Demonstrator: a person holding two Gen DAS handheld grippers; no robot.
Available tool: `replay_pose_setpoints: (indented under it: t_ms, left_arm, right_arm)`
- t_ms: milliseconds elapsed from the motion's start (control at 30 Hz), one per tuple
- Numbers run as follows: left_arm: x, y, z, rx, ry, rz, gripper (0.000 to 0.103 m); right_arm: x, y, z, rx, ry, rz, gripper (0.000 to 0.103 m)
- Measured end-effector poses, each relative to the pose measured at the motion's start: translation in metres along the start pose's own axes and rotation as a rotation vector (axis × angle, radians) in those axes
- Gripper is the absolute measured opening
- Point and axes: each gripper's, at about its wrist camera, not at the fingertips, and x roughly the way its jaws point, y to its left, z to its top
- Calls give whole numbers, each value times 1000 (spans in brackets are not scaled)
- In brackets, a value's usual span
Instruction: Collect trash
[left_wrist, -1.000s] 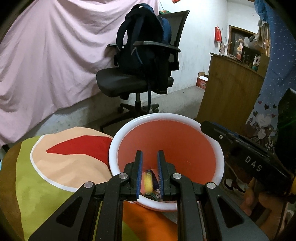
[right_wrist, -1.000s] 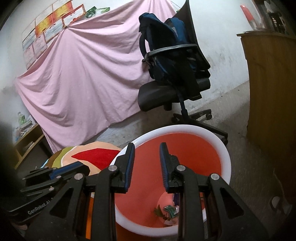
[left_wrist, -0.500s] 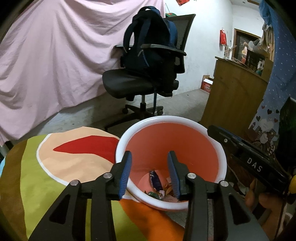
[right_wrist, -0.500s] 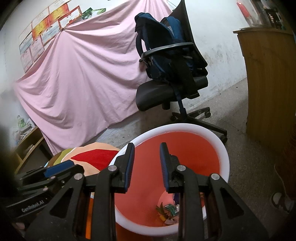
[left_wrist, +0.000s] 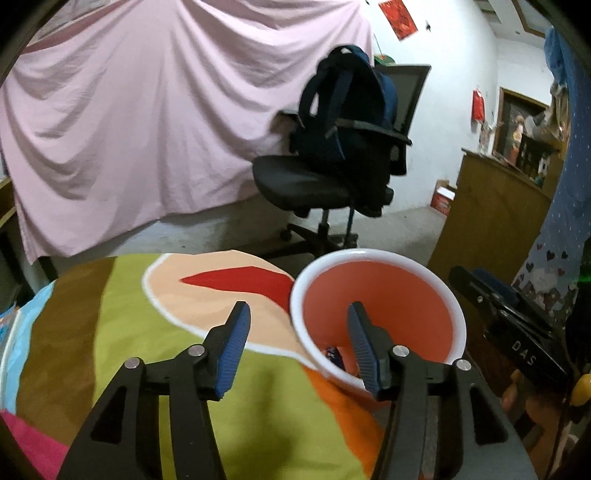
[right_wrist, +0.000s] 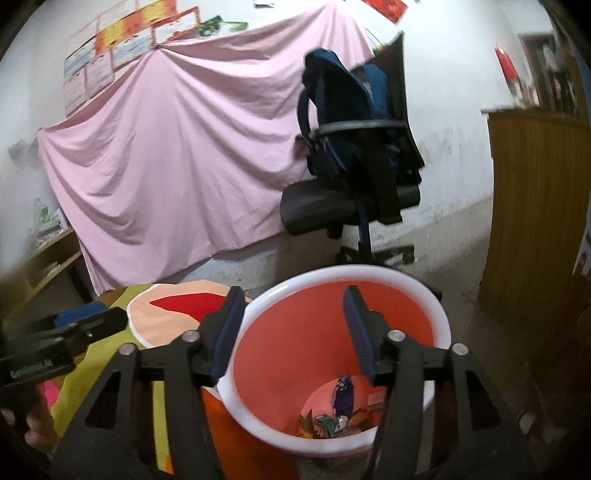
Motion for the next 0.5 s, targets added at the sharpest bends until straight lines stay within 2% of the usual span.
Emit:
replay_pose_setpoints:
  t_ms: [100, 233, 400, 500]
  left_arm:
    - [-21, 12, -3, -27, -27, 13, 49]
    - [-47, 23, -1, -41, -74, 40, 58]
    - [-78, 33, -6, -52, -122, 65, 60]
    - [-97, 39, -14, -65, -149, 76, 76]
  right_arm:
    - [-11, 14, 4, -41, -39, -12, 93]
    - [-25, 30, 10, -67, -81, -8, 102]
    - [-44, 48, 11, -87, -124, -15, 103]
    - [-58, 55, 9, -82, -154, -23, 103]
